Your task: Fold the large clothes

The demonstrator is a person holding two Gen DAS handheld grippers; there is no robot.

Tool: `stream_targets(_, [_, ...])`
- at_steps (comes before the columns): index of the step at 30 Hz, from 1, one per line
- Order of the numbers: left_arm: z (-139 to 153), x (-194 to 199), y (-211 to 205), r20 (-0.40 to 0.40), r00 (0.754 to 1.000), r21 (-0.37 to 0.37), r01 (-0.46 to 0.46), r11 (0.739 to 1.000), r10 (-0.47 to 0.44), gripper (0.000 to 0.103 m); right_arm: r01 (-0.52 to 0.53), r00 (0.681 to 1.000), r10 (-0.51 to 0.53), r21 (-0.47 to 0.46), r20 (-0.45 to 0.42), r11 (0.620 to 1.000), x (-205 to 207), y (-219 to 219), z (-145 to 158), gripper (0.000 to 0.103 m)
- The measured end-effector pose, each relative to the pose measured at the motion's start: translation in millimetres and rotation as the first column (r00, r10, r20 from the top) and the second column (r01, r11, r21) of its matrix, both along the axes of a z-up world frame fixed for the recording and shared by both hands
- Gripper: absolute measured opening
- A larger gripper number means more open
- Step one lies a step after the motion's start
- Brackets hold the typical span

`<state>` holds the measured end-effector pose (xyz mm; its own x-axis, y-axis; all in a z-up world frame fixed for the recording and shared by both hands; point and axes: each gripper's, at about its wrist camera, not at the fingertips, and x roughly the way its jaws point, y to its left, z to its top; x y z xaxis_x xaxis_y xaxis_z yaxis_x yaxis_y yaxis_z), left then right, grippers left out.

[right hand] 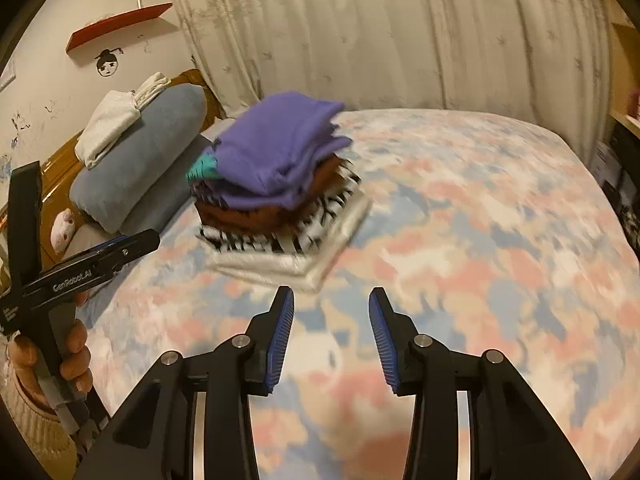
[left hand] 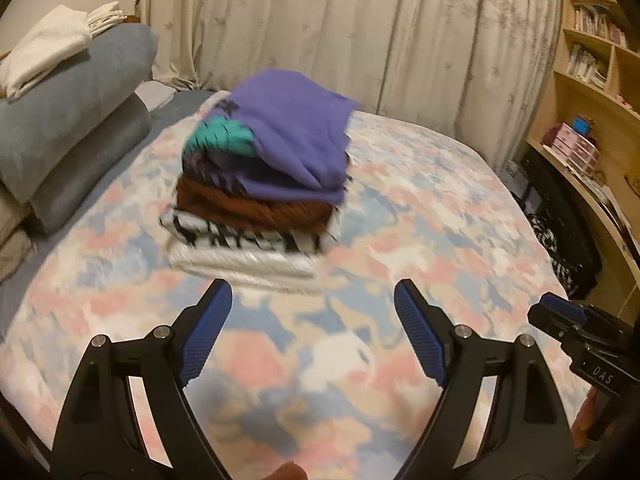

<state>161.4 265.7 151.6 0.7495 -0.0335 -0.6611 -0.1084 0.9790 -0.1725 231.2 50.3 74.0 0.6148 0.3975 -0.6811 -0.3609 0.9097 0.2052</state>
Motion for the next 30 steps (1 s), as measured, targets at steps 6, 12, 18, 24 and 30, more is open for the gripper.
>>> stream_targets(6, [-41.5,-62.1,-53.3,-0.035,0.999,-0.031,-0.002,1.000,0.001,0.083,0.088,0.994,-0.081,-0.115,0.070,0.989,-96.3,-54.1,-16.7,0.073])
stream_targets(12, [-78.9,-124.6,-103.1,-0.048,0.999,0.024,0.016,1.000,-0.015,0.083,0.145,0.988,-0.135,-0.165,0.071,0.976,-177.7,-102.7,-52.3,0.082])
stream_targets(18, [-98.8,-176.1,-135.1,-0.068,0.997,0.076,0.028,0.997,-0.023,0.084,0.217,0.976,-0.212,-0.175,0.047,0.960,-238.1,-134.4,-87.2,0.086])
stream_targets(24, [-93.2,-206.9,-148.9,-0.060,0.998,0.134,0.024,0.991,-0.016,0.084,0.251,0.967,-0.256,-0.166,-0.008,0.954,-264.9,-140.4,-108.6,0.086])
stream_targets(30, [-80.0,-215.3,-146.9,-0.055,0.998,0.161,0.012,0.987,-0.003,0.086,0.269,0.958,-0.282,-0.163,-0.061,0.949,-276.8,-136.5,-116.1,0.087])
